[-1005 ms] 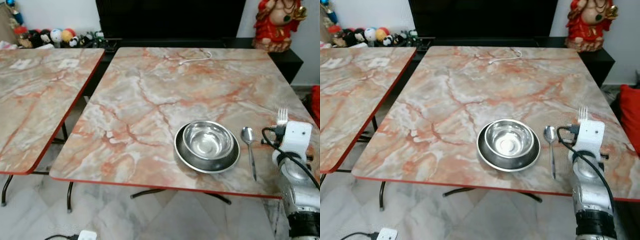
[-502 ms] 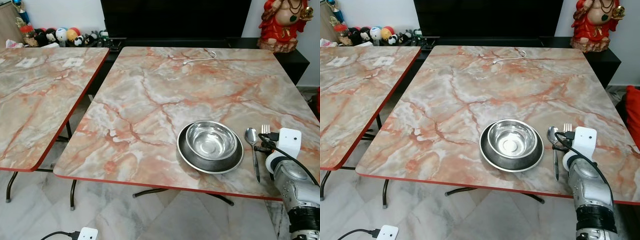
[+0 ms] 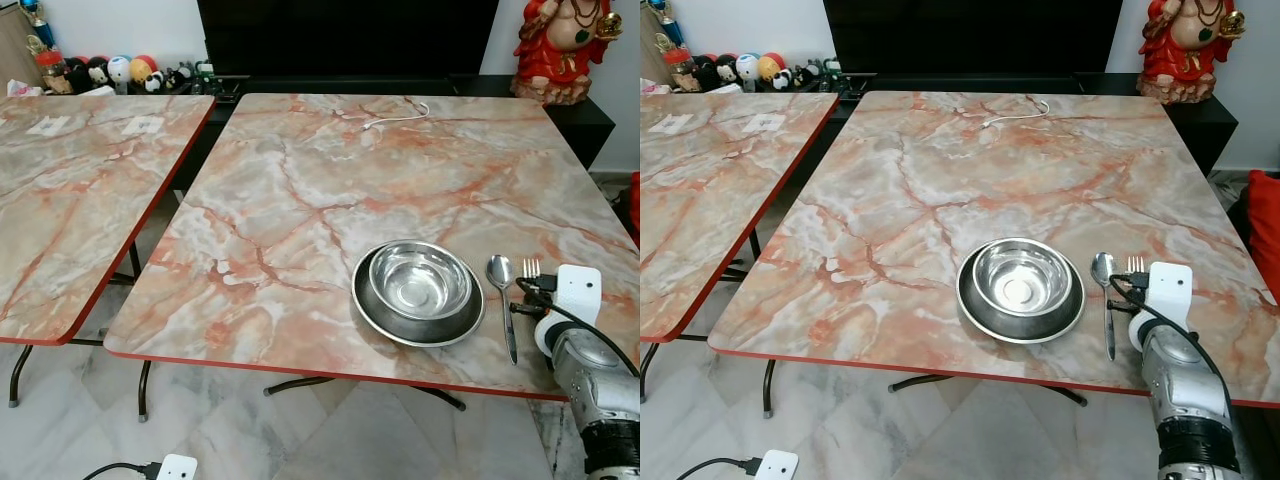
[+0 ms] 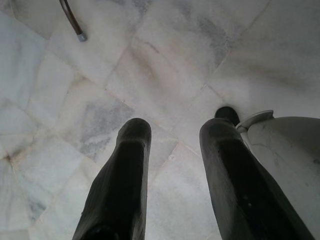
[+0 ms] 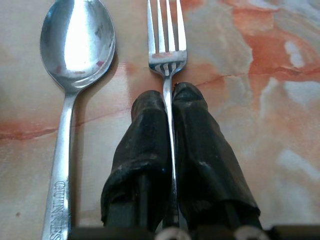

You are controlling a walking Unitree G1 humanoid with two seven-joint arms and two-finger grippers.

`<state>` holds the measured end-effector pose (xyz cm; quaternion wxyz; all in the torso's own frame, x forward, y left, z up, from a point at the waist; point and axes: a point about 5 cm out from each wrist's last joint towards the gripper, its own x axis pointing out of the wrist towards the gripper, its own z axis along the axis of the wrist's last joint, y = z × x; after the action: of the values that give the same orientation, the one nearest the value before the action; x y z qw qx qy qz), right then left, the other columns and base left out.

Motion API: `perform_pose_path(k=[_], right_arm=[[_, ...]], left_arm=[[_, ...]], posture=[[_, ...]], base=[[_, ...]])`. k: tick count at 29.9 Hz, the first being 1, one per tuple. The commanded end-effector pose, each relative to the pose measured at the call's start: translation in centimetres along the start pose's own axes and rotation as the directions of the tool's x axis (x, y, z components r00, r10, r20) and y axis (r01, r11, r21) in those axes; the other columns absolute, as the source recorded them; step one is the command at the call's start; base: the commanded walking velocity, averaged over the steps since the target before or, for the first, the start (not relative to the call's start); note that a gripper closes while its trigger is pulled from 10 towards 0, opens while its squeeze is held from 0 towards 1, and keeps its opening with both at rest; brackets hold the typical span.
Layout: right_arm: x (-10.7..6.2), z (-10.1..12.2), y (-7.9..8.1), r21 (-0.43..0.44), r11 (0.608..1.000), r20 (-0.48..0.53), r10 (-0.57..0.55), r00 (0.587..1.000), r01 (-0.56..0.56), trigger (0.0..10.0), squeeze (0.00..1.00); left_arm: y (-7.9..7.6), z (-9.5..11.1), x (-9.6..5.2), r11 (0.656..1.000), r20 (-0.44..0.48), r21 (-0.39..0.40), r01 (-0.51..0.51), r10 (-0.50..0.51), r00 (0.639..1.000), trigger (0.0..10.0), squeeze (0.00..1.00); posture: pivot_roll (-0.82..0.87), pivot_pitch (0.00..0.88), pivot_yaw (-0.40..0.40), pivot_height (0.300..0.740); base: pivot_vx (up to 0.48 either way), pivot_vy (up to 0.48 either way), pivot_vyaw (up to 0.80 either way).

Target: Setting the table

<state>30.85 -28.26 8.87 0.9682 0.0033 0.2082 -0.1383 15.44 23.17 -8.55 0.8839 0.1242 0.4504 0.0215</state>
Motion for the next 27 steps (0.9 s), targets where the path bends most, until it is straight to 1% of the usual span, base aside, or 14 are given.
perform_pose_path(k=[1,4,6,13,20,27], right_arm=[[0.1,-0.5,0.0,0.013,1.0,-0.006,-0.005,1.0,0.005,10.0,0.0],[0.1,-0.5,0.1,0.011,1.0,0.007,-0.004,1.0,0.004,10.0,0.0],[0.2,-0.4,0.4,0.034,0.999,0.035,0.002,0.999,-0.004,10.0,0.0],[0.5,-0.9,1.1,0.039,0.999,0.031,0.006,1.0,-0.007,10.0,0.0],[0.6,-0.7,0.9,0.026,1.0,0.052,-0.01,0.999,0.008,10.0,0.0],[0.8,-0.7,0.9,0.038,0.999,0.055,-0.01,0.998,0.008,10.0,0.0]], left_arm=[[0.2,-0.6,-0.1,1.0,-0.029,0.001,-0.004,0.004,1.0,10.0,0.0],[0.2,-0.6,-0.1,1.0,-0.028,0.001,-0.004,0.004,1.0,10.0,0.0],[0.2,-0.6,-0.1,1.0,-0.027,0.0,-0.004,0.004,1.0,10.0,0.0],[0.4,-0.6,-0.1,1.0,-0.026,-0.003,-0.009,0.009,1.0,10.0,0.0],[0.5,-0.7,-0.2,1.0,-0.028,-0.004,-0.013,0.012,1.0,10.0,0.0],[0.6,-0.7,-0.2,1.0,-0.029,-0.002,-0.013,0.013,0.999,10.0,0.0]], posture=[[-0.09,0.068,0.04,0.74],[-0.09,0.069,0.042,0.74],[-0.08,0.071,0.043,0.74],[-0.08,0.075,0.045,0.74],[-0.07,0.078,0.047,0.74],[-0.07,0.081,0.049,0.74]], base=[[0.0,0.0,0.0],[0.0,0.0,0.0],[0.0,0.0,0.0],[0.0,0.0,0.0],[0.0,0.0,0.0],[0.0,0.0,0.0]])
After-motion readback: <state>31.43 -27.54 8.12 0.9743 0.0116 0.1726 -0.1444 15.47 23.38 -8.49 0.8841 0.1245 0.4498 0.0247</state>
